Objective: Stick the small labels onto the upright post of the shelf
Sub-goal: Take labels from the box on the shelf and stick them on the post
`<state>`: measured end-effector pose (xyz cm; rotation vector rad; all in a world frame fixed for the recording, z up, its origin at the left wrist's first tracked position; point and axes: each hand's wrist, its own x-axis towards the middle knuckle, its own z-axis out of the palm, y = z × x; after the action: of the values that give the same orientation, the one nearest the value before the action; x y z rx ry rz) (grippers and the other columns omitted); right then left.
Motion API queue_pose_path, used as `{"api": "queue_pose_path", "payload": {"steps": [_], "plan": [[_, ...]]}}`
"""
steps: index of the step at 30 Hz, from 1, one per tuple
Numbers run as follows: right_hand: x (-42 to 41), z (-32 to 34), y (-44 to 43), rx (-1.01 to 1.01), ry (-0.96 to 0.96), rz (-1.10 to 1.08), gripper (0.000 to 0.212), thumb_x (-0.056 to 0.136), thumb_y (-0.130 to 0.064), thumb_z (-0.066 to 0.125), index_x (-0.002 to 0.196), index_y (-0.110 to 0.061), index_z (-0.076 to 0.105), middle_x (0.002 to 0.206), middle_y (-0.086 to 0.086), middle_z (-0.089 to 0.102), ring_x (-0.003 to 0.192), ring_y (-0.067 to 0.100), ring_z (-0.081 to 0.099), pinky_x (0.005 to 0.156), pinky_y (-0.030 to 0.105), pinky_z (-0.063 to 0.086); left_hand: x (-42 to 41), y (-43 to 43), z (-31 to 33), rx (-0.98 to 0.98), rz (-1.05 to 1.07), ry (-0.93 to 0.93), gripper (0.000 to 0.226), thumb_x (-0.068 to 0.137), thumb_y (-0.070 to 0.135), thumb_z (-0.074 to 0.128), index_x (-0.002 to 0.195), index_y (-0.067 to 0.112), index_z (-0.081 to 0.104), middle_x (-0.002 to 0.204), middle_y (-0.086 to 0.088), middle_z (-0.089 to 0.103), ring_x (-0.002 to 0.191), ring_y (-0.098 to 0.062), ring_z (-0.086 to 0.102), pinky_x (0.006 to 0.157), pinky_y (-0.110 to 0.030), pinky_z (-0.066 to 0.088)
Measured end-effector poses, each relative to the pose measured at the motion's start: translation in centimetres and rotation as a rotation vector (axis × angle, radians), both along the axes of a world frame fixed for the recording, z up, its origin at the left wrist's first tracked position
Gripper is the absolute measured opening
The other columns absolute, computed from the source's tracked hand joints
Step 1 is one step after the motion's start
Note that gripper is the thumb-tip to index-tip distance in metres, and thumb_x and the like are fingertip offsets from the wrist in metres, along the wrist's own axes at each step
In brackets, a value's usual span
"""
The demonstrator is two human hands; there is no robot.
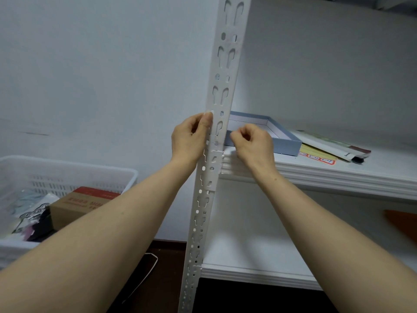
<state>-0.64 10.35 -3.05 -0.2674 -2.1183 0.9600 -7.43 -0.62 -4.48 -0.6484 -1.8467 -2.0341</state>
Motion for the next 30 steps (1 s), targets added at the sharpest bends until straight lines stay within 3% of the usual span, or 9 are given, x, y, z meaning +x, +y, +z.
{"api": "queue_pose_path", "payload": {"steps": [3,6,8,11,14,18,22,30], "plan": [[0.3,-0.2,0.4,-0.08,0.028,0.083,0.022,0.079,-0.019,0.05,0.058,-0.015,0.052,0.06,-0.001,0.056,0.06,0.02,0.053,0.063,0.04,0.051,0.2,-0.4,0.2,0.139,0.001,-0.177,0.047,0.089,0.047,0.051,0.068,0.008,0.065,0.071,-0.005,0.066,0.07,-0.023,0.06,0.081,-0.034,0.053],[0.5,0.1,0.6,-0.13,-0.002,0.159,0.025,0.087,-0.012,0.049,0.065,-0.015,0.061,0.063,-0.003,0.06,0.051,0.009,0.054,0.046,0.017,0.042,0.6,-1.0,0.4,0.306,0.011,-0.276,0.022,0.092,0.019,0.054,0.075,0.013,0.067,0.075,-0.003,0.068,0.074,-0.018,0.063,0.085,-0.033,0.053],[0.4,0.2,0.7,-0.151,-0.022,0.176,0.022,0.088,-0.011,0.051,0.071,-0.013,0.063,0.064,-0.003,0.061,0.044,0.002,0.053,0.044,0.011,0.038,0.9,-1.3,0.0,0.208,0.046,-0.205,0.016,0.088,0.013,0.056,0.095,0.013,0.069,0.09,-0.002,0.07,0.09,-0.016,0.064,0.096,-0.032,0.05],[0.1,0.3,0.8,-0.194,-0.031,0.181,0.015,0.087,-0.01,0.052,0.08,-0.008,0.065,0.065,-0.002,0.06,0.04,-0.001,0.052,0.042,0.01,0.037,1.7,-0.7,-0.9,-0.078,0.021,-0.05,0.06,0.076,0.017,0.064,0.134,0.013,0.051,0.116,0.004,0.062,0.111,-0.01,0.057,0.104,-0.024,0.041],[0.2,0.6,0.7,-0.264,-0.02,0.224,0.016,0.089,-0.005,0.05,0.084,-0.005,0.064,0.067,0.003,0.06,0.04,0.001,0.052,0.04,0.01,0.036,2.2,0.4,-1.3,-0.199,0.031,0.01,0.08,0.057,0.041,0.061,0.132,0.018,0.048,0.122,0.0,0.06,0.115,-0.016,0.056,0.1,-0.036,0.046],[0.6,0.6,1.2,-0.338,-0.027,0.3,0.018,0.09,-0.001,0.047,0.084,-0.006,0.064,0.07,0.006,0.06,0.044,0.003,0.056,0.042,0.012,0.04,2.4,1.5,-1.5,-0.18,0.073,-0.062,0.083,0.057,0.049,0.057,0.132,0.016,0.046,0.125,-0.007,0.058,0.116,-0.024,0.056,0.097,-0.044,0.047],[0.7,0.4,1.9,-0.315,-0.042,0.34,0.022,0.09,-0.001,0.048,0.078,-0.01,0.064,0.071,0.005,0.061,0.051,0.007,0.058,0.047,0.014,0.044,2.7,2.3,-1.6,-0.124,0.073,-0.051,0.063,0.077,0.026,0.065,0.135,0.014,0.044,0.128,-0.009,0.053,0.116,-0.025,0.053,0.1,-0.042,0.045],[0.0,0.1,2.3,-0.312,-0.053,0.37,0.025,0.091,-0.003,0.048,0.074,-0.015,0.063,0.069,0.002,0.062,0.058,0.011,0.06,0.049,0.015,0.043,3.1,2.9,-1.9,0.001,0.036,-0.088,0.075,0.069,0.023,0.059,0.141,0.015,0.038,0.132,-0.009,0.055,0.116,-0.023,0.057,0.103,-0.04,0.044]]}}
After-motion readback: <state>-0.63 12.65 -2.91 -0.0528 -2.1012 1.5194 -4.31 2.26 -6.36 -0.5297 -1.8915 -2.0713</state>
